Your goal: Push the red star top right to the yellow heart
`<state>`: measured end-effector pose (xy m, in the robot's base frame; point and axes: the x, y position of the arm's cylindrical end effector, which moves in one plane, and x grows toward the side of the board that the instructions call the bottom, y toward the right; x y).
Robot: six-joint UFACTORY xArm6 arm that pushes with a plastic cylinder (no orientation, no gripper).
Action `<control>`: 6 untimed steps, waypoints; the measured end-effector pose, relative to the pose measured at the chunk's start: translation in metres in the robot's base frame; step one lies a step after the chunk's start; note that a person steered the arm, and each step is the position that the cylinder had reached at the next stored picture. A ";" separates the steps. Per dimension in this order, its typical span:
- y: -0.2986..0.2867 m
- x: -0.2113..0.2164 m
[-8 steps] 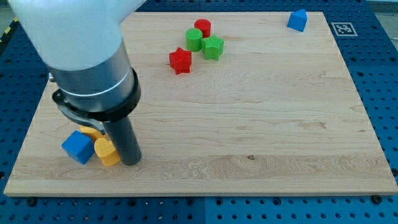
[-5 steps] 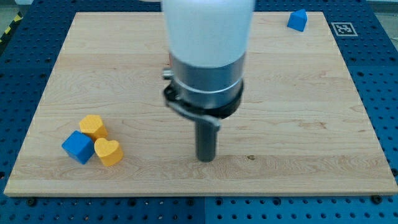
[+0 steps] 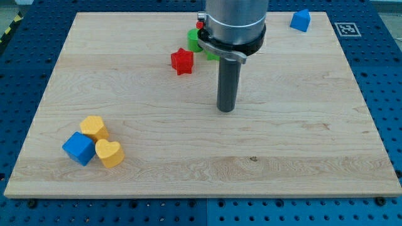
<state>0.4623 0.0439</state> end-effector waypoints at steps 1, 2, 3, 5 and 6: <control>0.001 -0.040; -0.005 -0.088; -0.044 -0.125; -0.099 -0.134; -0.099 -0.127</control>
<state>0.3351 -0.0550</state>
